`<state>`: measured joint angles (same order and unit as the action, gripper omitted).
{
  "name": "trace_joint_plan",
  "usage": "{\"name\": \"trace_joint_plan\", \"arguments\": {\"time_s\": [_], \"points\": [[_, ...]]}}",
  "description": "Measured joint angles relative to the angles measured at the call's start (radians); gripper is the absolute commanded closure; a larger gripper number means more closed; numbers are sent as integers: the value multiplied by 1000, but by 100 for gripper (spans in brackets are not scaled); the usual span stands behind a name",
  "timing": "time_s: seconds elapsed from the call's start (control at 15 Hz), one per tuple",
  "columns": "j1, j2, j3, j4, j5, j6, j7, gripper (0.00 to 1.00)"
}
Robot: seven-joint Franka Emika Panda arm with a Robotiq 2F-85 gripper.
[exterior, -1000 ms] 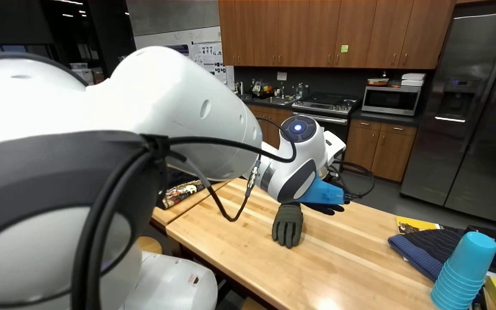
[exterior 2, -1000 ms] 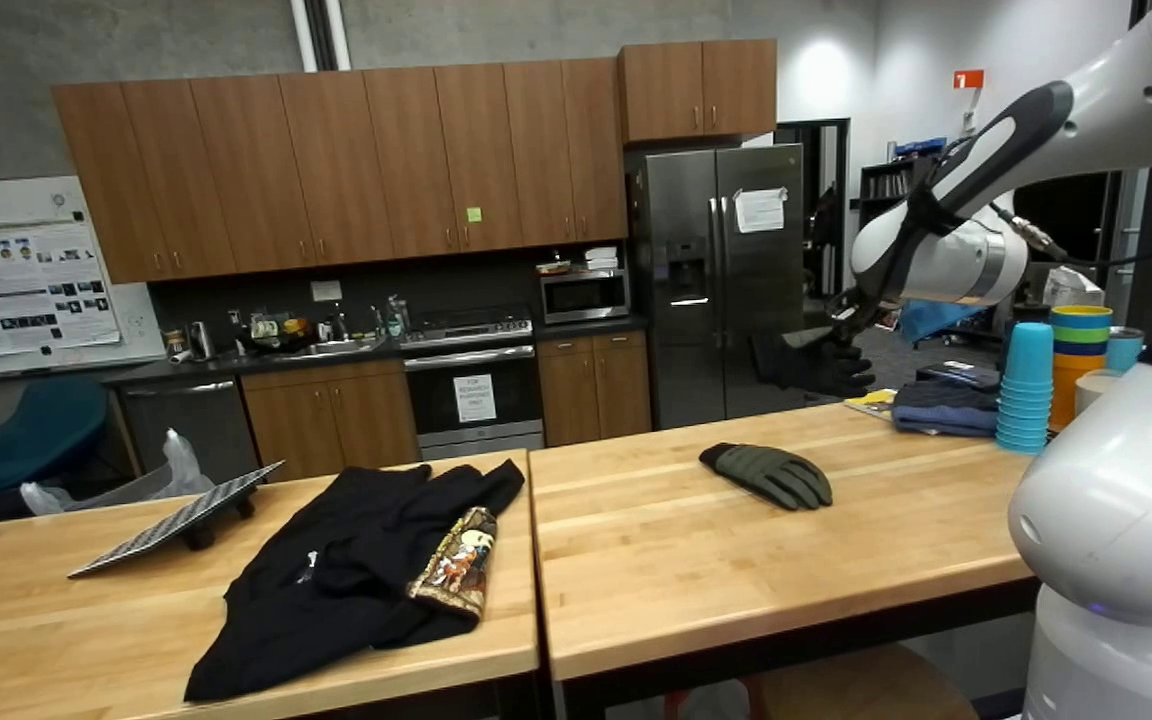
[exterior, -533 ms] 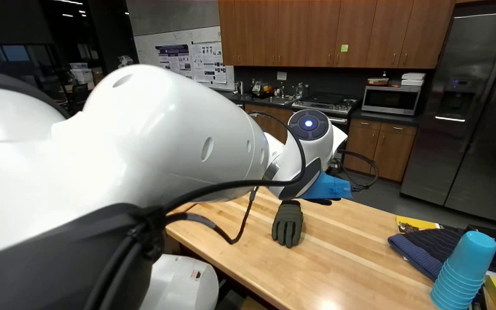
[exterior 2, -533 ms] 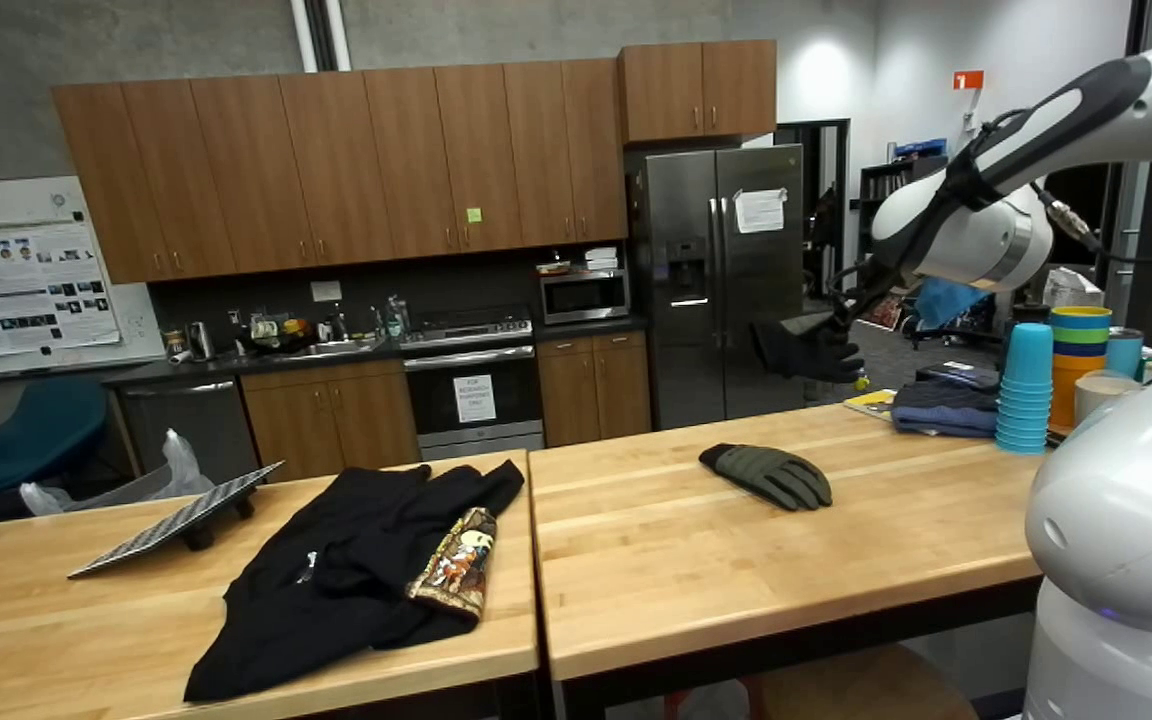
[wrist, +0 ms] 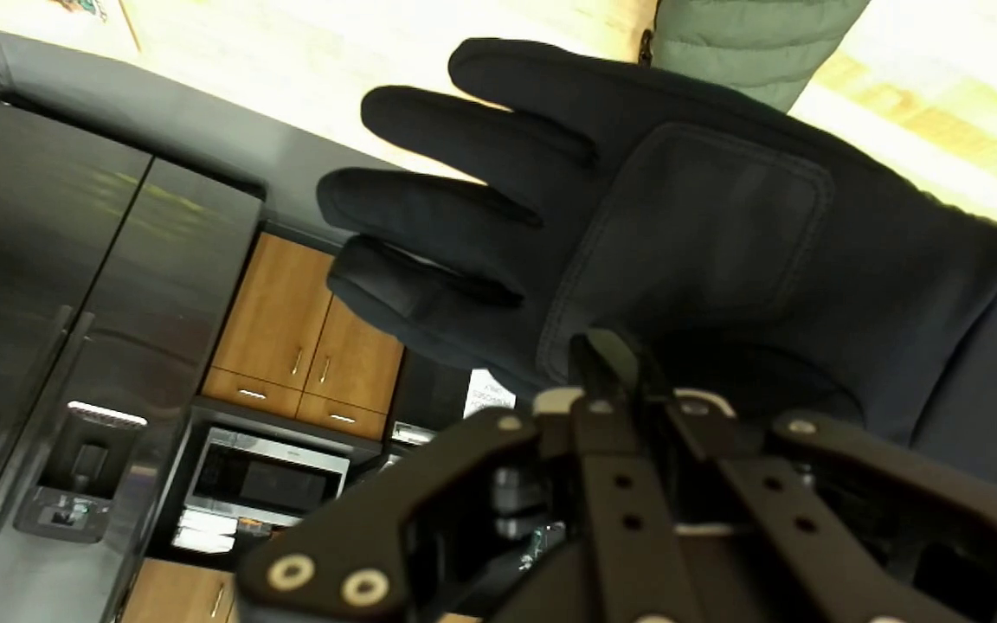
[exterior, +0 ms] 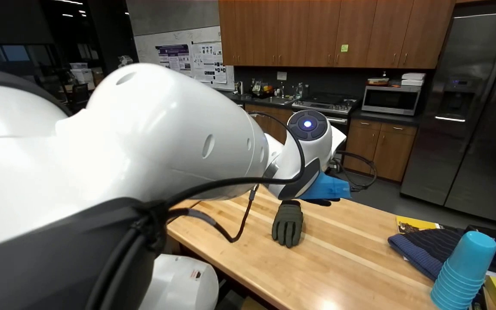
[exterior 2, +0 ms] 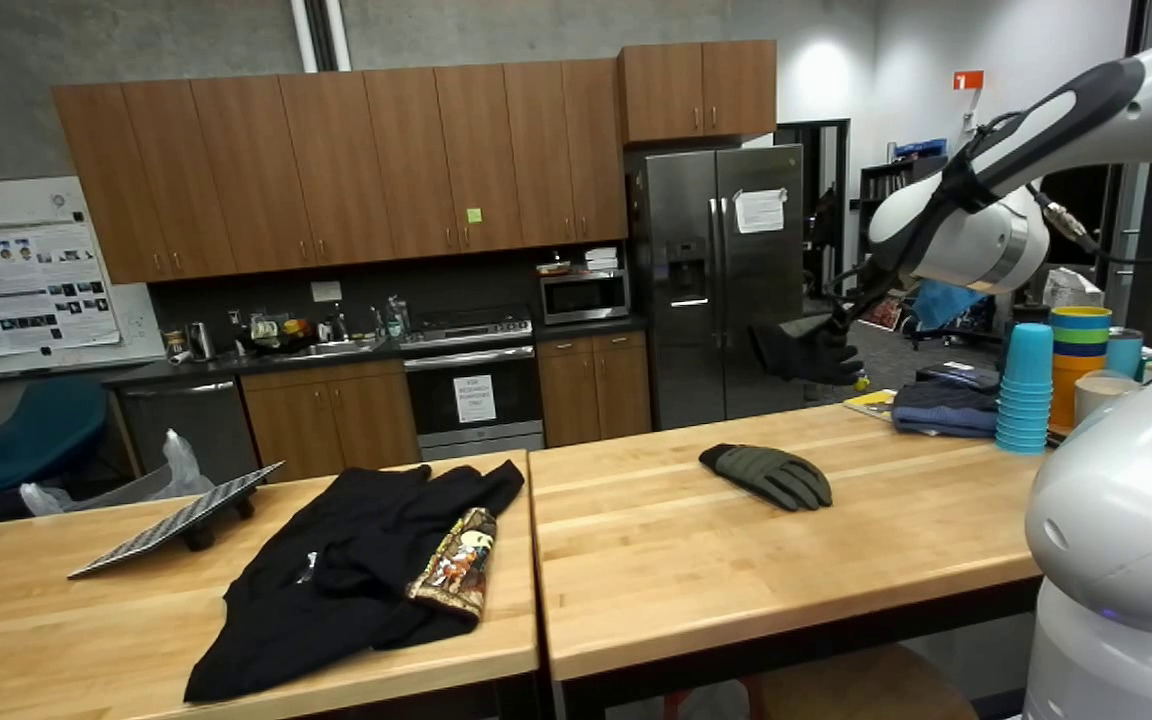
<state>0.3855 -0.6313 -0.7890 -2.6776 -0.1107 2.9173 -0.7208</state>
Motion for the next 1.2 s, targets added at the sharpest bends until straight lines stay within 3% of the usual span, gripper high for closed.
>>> {"name": "trace_joint_plan", "arguments": {"time_s": [0.2,0.47,0.93,1.0,1.07,1.2], "points": [[23,48,1,17,4,45,0,98],[118,157,-10,89,58,115,3,98],[312,222,-115,168,75,159,3,98],[332,222,-129,174,75,160,3,69],[350,222,-142,178,75,160,3,93],[355,222,-145,176,75,159,3,82]]}}
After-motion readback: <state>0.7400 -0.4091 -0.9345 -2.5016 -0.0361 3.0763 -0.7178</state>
